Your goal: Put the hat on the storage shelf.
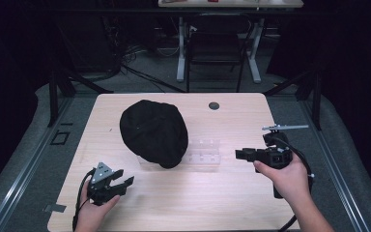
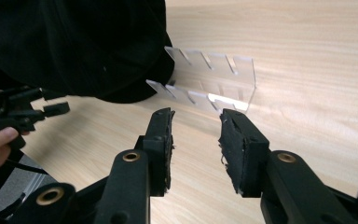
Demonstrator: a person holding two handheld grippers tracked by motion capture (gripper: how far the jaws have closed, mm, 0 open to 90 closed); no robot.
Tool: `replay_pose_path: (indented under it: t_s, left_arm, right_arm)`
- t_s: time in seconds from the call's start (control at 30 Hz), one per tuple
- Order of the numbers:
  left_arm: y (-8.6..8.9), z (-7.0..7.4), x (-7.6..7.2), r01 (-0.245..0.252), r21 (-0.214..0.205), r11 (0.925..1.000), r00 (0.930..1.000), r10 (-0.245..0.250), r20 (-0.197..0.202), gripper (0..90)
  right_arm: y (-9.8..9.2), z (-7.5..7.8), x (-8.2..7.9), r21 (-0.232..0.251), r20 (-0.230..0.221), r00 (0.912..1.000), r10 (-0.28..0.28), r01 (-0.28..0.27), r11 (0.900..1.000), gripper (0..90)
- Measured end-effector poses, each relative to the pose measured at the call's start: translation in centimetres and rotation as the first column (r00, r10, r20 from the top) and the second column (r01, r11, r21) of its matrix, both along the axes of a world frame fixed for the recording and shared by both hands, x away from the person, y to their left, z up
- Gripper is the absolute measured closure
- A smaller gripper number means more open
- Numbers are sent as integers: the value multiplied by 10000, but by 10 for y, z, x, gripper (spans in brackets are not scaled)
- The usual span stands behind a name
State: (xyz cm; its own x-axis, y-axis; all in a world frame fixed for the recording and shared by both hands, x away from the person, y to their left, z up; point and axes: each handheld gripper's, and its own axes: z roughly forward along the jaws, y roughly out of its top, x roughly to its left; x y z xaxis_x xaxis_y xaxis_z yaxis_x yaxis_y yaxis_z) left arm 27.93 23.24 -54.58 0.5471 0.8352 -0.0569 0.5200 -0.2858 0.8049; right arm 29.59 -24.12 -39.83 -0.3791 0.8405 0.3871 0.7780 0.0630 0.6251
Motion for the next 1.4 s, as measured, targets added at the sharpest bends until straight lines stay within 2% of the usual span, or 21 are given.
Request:
replay_pose_path:
  t_s: [0.13,0.27,0.47,0.57,0.8,0.93,1.0,1.1,1.2,1.3,1.4]
  left_arm:
    - [1,-1,0,-46,30,10000,10000,46,-87,485]
    - [1,-3,1,-65,-47,10000,9999,64,-104,485]
    - [2,-5,1,-81,51,10000,9999,82,-126,483]
    - [2,-7,2,-102,63,9999,9998,103,-152,481]
    - [0,-10,2,-62,47,10000,9997,63,-229,474]
    - [0,-10,2,75,-72,9999,9995,-77,-318,473]
    - [0,-11,2,88,-73,9999,9996,-89,-260,474]
    - [0,-12,2,125,-12,9999,9995,-125,-293,474]
    - [0,-13,3,76,-45,10000,9995,-77,-303,474]
    - [0,-13,2,65,-43,10000,9994,-66,-354,470]
    - [0,-14,3,91,-71,9999,9994,-93,-326,463]
  right_arm:
    - [-3,-15,-9,-95,294,9993,-211,214,9997,634]
    - [-5,-29,-14,-325,426,9982,-414,428,9986,631]
    - [-11,-56,-20,-727,572,9951,-812,853,9937,623]
    - [-14,-70,-24,-747,846,9931,-816,880,9933,600]
    - [-19,-96,-32,-939,924,9906,-1008,1094,9895,577]
    - [-19,-110,-35,-1056,1127,9875,-1101,1221,9869,565]
    - [-19,-118,-36,-956,1180,9858,-1197,1312,9867,542]
    - [-17,-129,-39,-1307,1719,9791,-1087,1320,9826,484]
    - [-17,-137,-42,-1558,2474,9630,-1069,1484,9766,451]
    - [-16,-145,-43,-1441,2577,9592,-1161,1570,9770,419]
    - [-14,-153,-45,-1526,2543,9600,-1173,1596,9753,409]
